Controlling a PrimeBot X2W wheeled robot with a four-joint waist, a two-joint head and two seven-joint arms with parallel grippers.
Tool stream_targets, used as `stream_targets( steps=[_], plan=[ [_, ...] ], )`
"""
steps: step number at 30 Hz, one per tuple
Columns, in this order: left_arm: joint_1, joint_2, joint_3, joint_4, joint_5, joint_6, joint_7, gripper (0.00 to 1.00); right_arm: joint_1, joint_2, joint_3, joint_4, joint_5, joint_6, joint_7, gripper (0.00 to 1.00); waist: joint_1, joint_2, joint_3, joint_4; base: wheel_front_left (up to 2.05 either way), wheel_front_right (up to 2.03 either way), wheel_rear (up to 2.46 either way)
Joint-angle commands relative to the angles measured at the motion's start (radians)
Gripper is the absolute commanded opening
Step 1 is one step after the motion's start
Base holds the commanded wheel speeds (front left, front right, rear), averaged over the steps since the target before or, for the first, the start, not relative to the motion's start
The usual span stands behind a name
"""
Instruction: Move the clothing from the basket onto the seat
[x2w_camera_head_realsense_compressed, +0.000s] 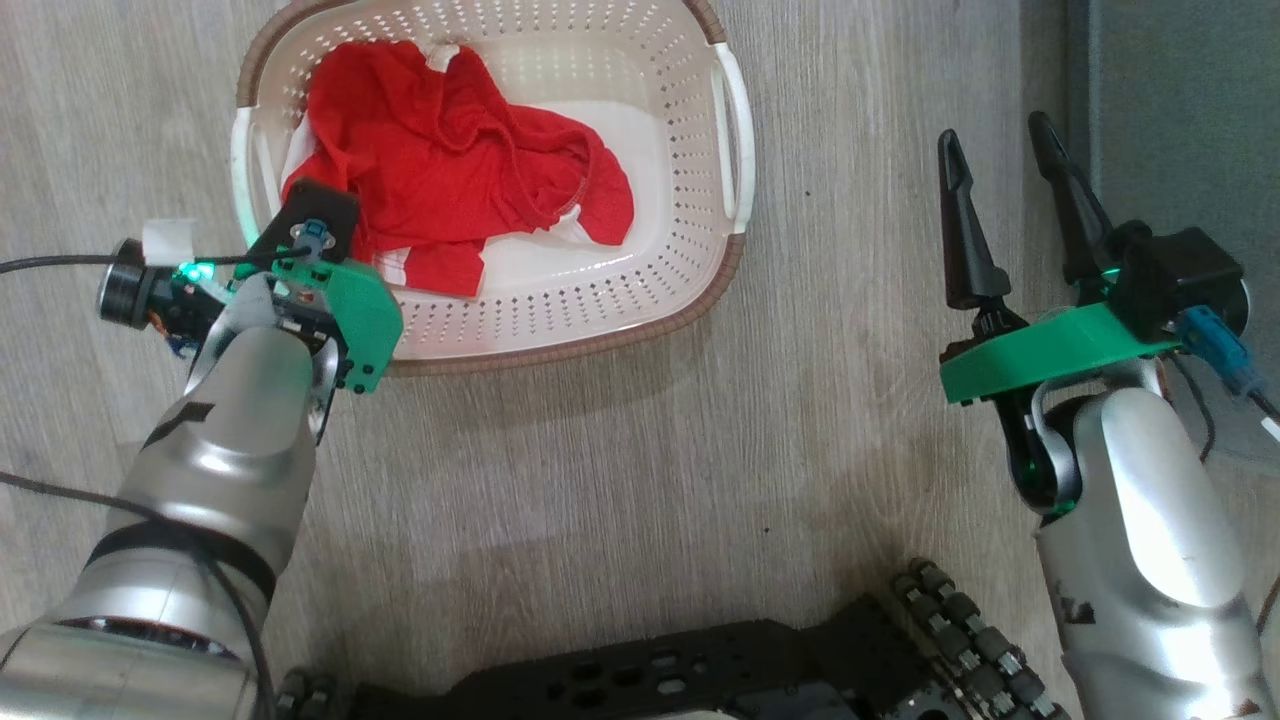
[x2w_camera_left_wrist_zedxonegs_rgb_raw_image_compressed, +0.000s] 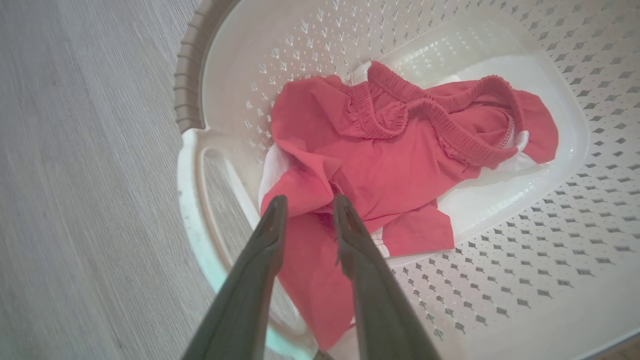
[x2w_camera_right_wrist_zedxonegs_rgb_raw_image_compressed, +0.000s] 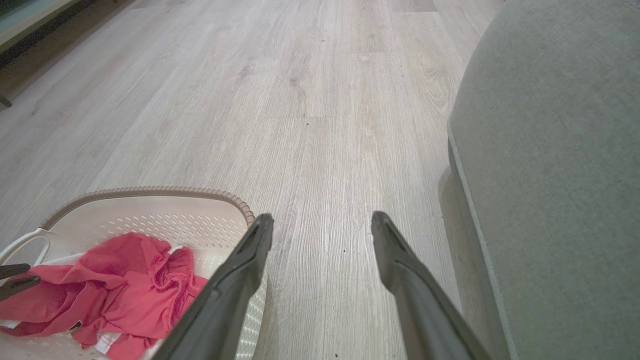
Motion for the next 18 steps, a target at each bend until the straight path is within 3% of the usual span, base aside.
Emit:
stream_targets(
  steps=[1,3,6,11,14,18],
  plan=[
    [0.007,0.031,0.010,-0.015,-0.011,0.011,-0.005,0.48,0.015,0.003,0.022,-0.028,0.008,0.000,-0.006,1.00,-0.0001,0.0000,0.002,0.000,0.00,0.00,0.00],
    [0.010,0.032,0.008,-0.019,-0.014,0.012,-0.005,0.40,0.014,0.003,0.024,-0.028,0.009,0.000,-0.006,1.00,-0.0001,0.0000,0.004,0.001,0.00,0.00,0.00],
    [0.012,0.035,0.005,-0.023,-0.019,0.015,-0.005,0.17,0.012,0.003,0.025,-0.028,0.011,0.000,-0.006,1.00,-0.0001,0.0000,0.007,0.001,0.00,0.00,0.00],
    [0.014,0.039,-0.002,-0.031,-0.027,0.025,-0.005,0.09,0.009,0.003,0.020,-0.028,0.010,0.000,-0.006,1.00,-0.0001,0.0000,0.010,0.002,0.00,0.00,0.00],
    [0.015,0.039,-0.005,-0.035,-0.033,0.026,-0.005,0.00,0.009,0.003,0.016,-0.028,0.008,0.000,-0.006,1.00,-0.0001,0.0000,0.010,0.004,0.00,0.00,0.00],
    [0.015,0.037,-0.008,-0.045,-0.042,0.023,-0.005,0.00,0.010,0.003,0.014,-0.027,0.006,0.000,-0.006,1.00,-0.0001,0.0000,0.008,0.007,0.00,0.00,0.00]
  ],
)
